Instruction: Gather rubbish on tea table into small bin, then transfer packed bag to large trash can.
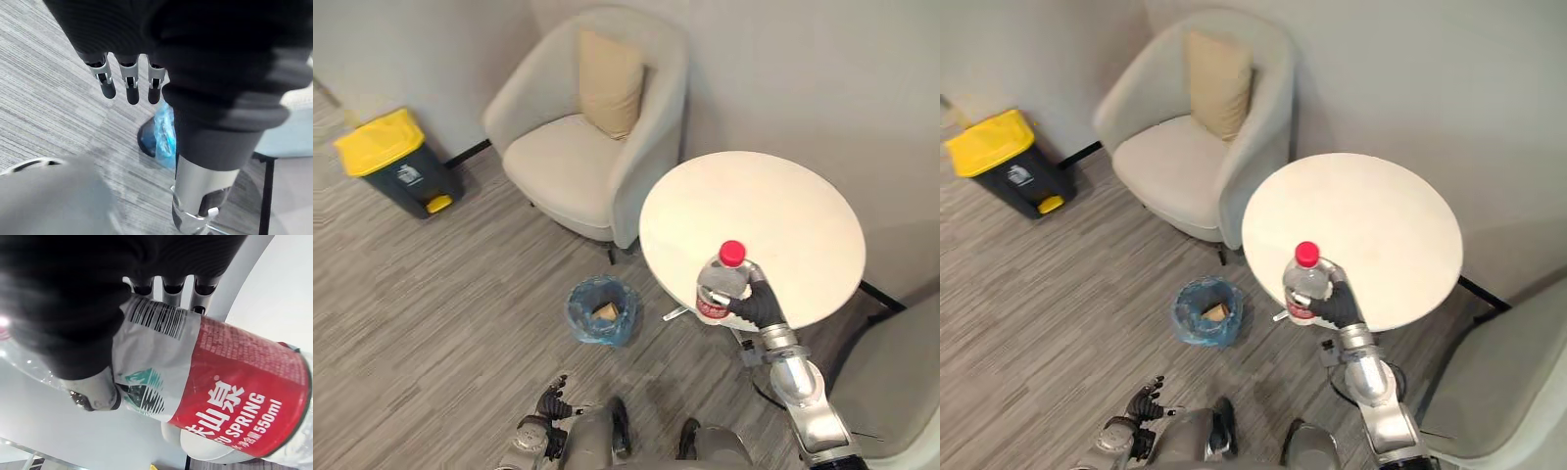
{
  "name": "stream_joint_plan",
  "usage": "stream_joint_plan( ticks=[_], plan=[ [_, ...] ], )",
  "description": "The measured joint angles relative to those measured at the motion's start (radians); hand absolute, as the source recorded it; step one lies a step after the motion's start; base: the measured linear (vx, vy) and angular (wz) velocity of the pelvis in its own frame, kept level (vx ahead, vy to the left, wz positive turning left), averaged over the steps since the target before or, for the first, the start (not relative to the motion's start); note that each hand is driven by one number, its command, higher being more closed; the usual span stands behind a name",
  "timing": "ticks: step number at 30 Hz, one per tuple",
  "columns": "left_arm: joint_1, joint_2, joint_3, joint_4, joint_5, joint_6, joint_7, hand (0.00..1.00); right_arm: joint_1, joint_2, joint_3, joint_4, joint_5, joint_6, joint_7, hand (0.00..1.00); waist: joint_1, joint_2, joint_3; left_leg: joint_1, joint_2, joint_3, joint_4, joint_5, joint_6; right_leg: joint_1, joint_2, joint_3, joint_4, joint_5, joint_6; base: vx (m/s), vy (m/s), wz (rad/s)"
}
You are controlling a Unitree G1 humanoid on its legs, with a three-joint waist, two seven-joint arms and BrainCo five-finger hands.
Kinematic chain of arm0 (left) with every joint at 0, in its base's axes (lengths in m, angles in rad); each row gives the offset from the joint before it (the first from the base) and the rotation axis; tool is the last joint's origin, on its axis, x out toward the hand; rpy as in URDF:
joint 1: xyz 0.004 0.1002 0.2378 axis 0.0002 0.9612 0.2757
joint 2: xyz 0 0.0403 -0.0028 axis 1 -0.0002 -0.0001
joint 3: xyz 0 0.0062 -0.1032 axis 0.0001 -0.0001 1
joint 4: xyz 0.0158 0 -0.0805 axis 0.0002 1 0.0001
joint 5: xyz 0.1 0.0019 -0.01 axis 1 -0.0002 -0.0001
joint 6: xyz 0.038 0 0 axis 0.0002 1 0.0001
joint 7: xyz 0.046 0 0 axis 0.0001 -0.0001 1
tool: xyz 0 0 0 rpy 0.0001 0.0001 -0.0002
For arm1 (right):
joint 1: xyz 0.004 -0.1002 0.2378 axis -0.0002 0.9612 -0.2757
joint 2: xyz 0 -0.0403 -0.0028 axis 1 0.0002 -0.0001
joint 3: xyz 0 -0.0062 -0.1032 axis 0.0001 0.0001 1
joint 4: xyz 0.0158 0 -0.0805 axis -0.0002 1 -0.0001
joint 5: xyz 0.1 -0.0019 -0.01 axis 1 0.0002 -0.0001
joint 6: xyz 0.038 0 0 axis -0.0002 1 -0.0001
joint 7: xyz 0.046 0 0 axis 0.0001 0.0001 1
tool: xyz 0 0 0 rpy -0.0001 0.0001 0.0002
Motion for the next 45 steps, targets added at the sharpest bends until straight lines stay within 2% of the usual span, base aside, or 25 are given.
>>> stream_joint_plan(
  ticks=[1, 2, 3, 6, 11, 15, 18, 20, 23, 24, 25, 26, 28, 29, 30, 31, 32, 34, 36, 37, 39, 41, 43, 44, 45],
  plan=[
    [0.002, -0.002, 0.002, 0.003, 0.017, 0.001, 0.002, 0.0, 0.004, 0.004, -0.019, 0.007, 0.0, 0.0, -0.003, 1.0, 0.003, 0.003, -0.002, 0.061, -0.014, -0.009, -0.127, 0.015, -0.026, 0.001, 0.005, -0.006, -0.007, 0.007, 0.013, -0.01, 0.096, 0.42],
    [0.003, -0.002, 0.003, 0.003, 0.019, 0.002, 0.003, 0.0, 0.005, 0.015, -0.022, 0.016, -0.001, 0.003, -0.003, 1.0, 0.01, -0.007, -0.003, 0.071, -0.024, -0.012, -0.154, 0.035, -0.033, 0.008, 0.004, -0.001, -0.023, 0.019, 0.022, 0.0, 0.101, 0.35],
    [0.023, -0.004, -0.002, 0.002, 0.032, 0.003, 0.004, 0.0, 0.021, 0.041, -0.008, 0.023, -0.001, 0.004, 0.001, 1.0, 0.019, -0.017, -0.01, 0.109, -0.04, -0.022, -0.215, 0.067, -0.027, 0.05, 0.019, 0.001, -0.089, 0.053, 0.036, 0.0, 0.072, 0.16],
    [0.043, -0.001, -0.001, 0.001, 0.041, 0.003, 0.009, 0.0, 0.02, 0.044, 0.008, 0.04, 0.0, 0.003, 0.006, 1.0, 0.028, -0.013, -0.018, 0.14, -0.053, -0.026, -0.256, 0.085, -0.018, 0.083, 0.024, 0.008, -0.133, 0.08, 0.042, -0.02, 0.066, 0.04],
    [0.069, -0.001, -0.001, 0.002, 0.061, 0.004, 0.018, 0.0, 0.02, 0.043, 0.002, 0.067, 0.001, 0.004, 0.015, 1.0, 0.026, -0.002, -0.033, 0.176, -0.073, -0.042, -0.385, 0.159, -0.012, 0.083, 0.037, 0.026, -0.165, 0.1, 0.046, -0.07, 0.02, 0.06],
    [0.081, 0.0, 0.007, 0.002, 0.062, 0.004, 0.019, 0.0, 0.02, 0.043, 0.003, 0.096, 0.003, 0.005, 0.019, 1.0, 0.029, -0.005, -0.036, 0.185, -0.071, -0.047, -0.426, 0.182, -0.02, 0.077, 0.045, 0.023, -0.17, 0.104, 0.042, -0.01, -0.004, 0.01],
    [0.088, 0.002, 0.014, 0.002, 0.061, 0.004, 0.019, 0.0, 0.016, 0.042, 0.006, 0.099, 0.002, 0.005, 0.018, 1.0, 0.03, -0.013, -0.035, 0.177, -0.084, -0.043, -0.419, 0.166, -0.01, 0.033, 0.009, 0.032, -0.083, 0.035, 0.064, 0.01, 0.001, 0.05],
    [0.091, 0.012, 0.031, 0.002, 0.06, 0.004, 0.02, 0.0, 0.015, 0.042, 0.013, 0.103, -0.001, 0.005, 0.018, 1.0, 0.03, -0.042, -0.028, 0.178, -0.117, -0.043, -0.401, 0.146, 0.01, -0.002, -0.045, 0.037, 0.032, -0.03, 0.088, 0.07, 0.006, 0.18],
    [0.105, 0.023, 0.041, 0.002, 0.052, 0.004, 0.024, 0.0, 0.016, 0.041, 0.023, 0.125, -0.003, 0.007, 0.021, 1.0, 0.026, -0.067, -0.023, 0.203, -0.15, -0.082, -0.384, 0.111, 0.022, -0.018, -0.083, 0.099, 0.173, -0.041, 0.102, 0.14, -0.004, 0.31],
    [0.108, 0.023, 0.046, 0.001, 0.05, 0.003, 0.024, 0.0, 0.016, 0.041, 0.023, 0.13, -0.004, 0.008, 0.022, 1.0, 0.026, -0.069, -0.023, 0.213, -0.152, -0.092, -0.384, 0.106, 0.029, -0.032, -0.082, 0.127, 0.216, -0.034, 0.101, 0.24, 0.031, 0.42],
    [0.11, 0.022, 0.059, 0.002, 0.042, 0.004, 0.024, 0.0, 0.015, 0.041, 0.024, 0.13, -0.004, 0.009, 0.023, 1.0, 0.024, -0.066, -0.021, 0.234, -0.148, -0.117, -0.376, 0.1, 0.039, -0.083, -0.077, 0.176, 0.327, -0.005, 0.076, 0.2, 0.014, 0.4],
    [0.11, 0.022, 0.069, 0.001, 0.037, 0.004, 0.025, 0.0, 0.016, 0.042, 0.026, 0.132, -0.004, 0.008, 0.024, 1.0, 0.019, -0.056, -0.019, 0.233, -0.138, -0.138, -0.367, 0.092, 0.045, -0.107, -0.055, 0.207, 0.352, -0.031, 0.076, 0.25, -0.011, 0.58],
    [0.109, 0.025, 0.085, 0.002, 0.022, 0.004, 0.03, 0.0, 0.006, 0.038, 0.042, 0.135, -0.004, 0.007, 0.025, 1.0, 0.001, -0.042, -0.009, 0.226, -0.098, -0.193, -0.327, 0.065, 0.044, -0.156, 0.042, 0.276, 0.275, -0.071, 0.061, 0.2, -0.05, 0.71],
    [0.108, 0.029, 0.085, 0.003, 0.022, 0.004, 0.031, 0.0, 0.007, 0.039, 0.044, 0.135, -0.004, 0.006, 0.025, 1.0, -0.002, -0.045, -0.01, 0.228, -0.094, -0.201, -0.325, 0.062, 0.039, -0.164, 0.06, 0.285, 0.232, -0.067, 0.059, 0.17, -0.084, 0.72],
    [0.108, 0.031, 0.084, 0.002, 0.022, 0.003, 0.029, 0.0, 0.008, 0.039, 0.044, 0.134, -0.004, 0.005, 0.025, 1.0, -0.001, -0.062, -0.015, 0.224, -0.103, -0.222, -0.302, 0.054, 0.013, -0.163, 0.077, 0.303, 0.121, -0.024, 0.045, 0.2, -0.121, 0.71],
    [0.105, 0.033, 0.085, 0.002, 0.023, 0.003, 0.027, 0.0, 0.011, 0.039, 0.044, 0.134, -0.002, 0.004, 0.027, 1.0, -0.002, -0.093, -0.023, 0.216, -0.134, -0.246, -0.269, 0.025, -0.002, -0.161, 0.061, 0.327, 0.034, 0.067, 0.027, 0.21, -0.139, 0.79],
    [0.105, 0.032, 0.091, 0.005, 0.024, 0.004, 0.025, 0.0, 0.014, 0.035, 0.04, 0.136, -0.001, 0.004, 0.028, 1.0, -0.006, -0.109, -0.026, 0.21, -0.142, -0.261, -0.241, 0.009, -0.01, -0.149, 0.052, 0.33, 0.042, 0.11, 0.015, 0.23, -0.16, 0.79],
    [0.092, 0.013, 0.096, 0.003, 0.024, 0.0, 0.023, 0.0, 0.028, 0.0, 0.032, 0.133, 0.005, 0.006, 0.042, 1.0, -0.003, -0.035, -0.027, 0.163, -0.096, -0.297, -0.118, -0.074, -0.049, -0.108, 0.081, 0.267, 0.012, 0.077, 0.011, 0.25, -0.141, 0.6],
    [0.079, 0.003, 0.117, 0.003, 0.024, 0.0, 0.023, 0.0, 0.034, -0.006, 0.029, 0.133, 0.006, 0.007, 0.046, 1.0, -0.005, -0.011, -0.01, 0.091, -0.062, -0.253, 0.061, -0.094, -0.074, -0.056, 0.095, 0.233, -0.031, 0.065, -0.003, 0.23, -0.116, 0.42],
    [0.077, -0.002, 0.123, 0.002, 0.024, 0.001, 0.024, 0.0, 0.042, -0.004, 0.033, 0.131, 0.006, 0.007, 0.046, 1.0, 0.002, -0.011, 0.0, 0.049, -0.026, -0.193, 0.195, -0.098, -0.081, -0.002, 0.107, 0.221, -0.059, 0.069, -0.021, 0.2, -0.103, 0.26],
    [0.092, -0.008, 0.119, 0.003, 0.024, 0.002, 0.023, 0.0, 0.049, 0.002, 0.04, 0.125, 0.009, 0.006, 0.045, 1.0, 0.006, -0.023, 0.005, 0.033, 0.022, -0.116, 0.283, -0.11, -0.067, 0.055, 0.113, 0.212, -0.07, 0.052, -0.034, 0.21, -0.059, 0.02],
    [0.087, -0.007, 0.117, 0.002, 0.024, 0.002, 0.023, 0.0, 0.044, 0.002, 0.038, 0.114, 0.011, 0.001, 0.043, 1.0, 0.007, -0.026, 0.006, 0.013, 0.045, -0.099, 0.232, -0.119, -0.053, 0.066, 0.113, 0.216, -0.068, 0.042, -0.033, 0.19, 0.007, -0.09],
    [0.079, -0.008, 0.116, 0.002, 0.024, 0.002, 0.023, 0.0, 0.031, 0.005, 0.032, 0.121, 0.015, 0.001, 0.041, 1.0, 0.007, -0.024, 0.011, 0.002, 0.045, -0.108, 0.1, -0.114, -0.061, 0.066, 0.099, 0.228, -0.063, 0.04, -0.028, 0.19, 0.121, -0.19],
    [0.075, -0.01, 0.115, 0.001, 0.025, 0.002, 0.023, 0.0, 0.032, 0.006, 0.021, 0.122, 0.015, 0.002, 0.041, 1.0, 0.005, -0.013, 0.009, 0.023, 0.043, -0.131, -0.061, -0.014, -0.094, 0.067, 0.092, 0.241, -0.054, 0.026, 0.0, 0.18, 0.172, -0.14],
    [0.075, -0.015, 0.115, 0.001, 0.025, 0.002, 0.024, 0.0, 0.03, -0.004, 0.016, 0.121, 0.015, 0.002, 0.04, 1.0, 0.003, 0.004, 0.01, 0.028, 0.05, -0.137, -0.104, 0.087, -0.105, 0.07, 0.101, 0.247, -0.049, 0.014, 0.018, 0.2, 0.204, -0.14]
  ],
)
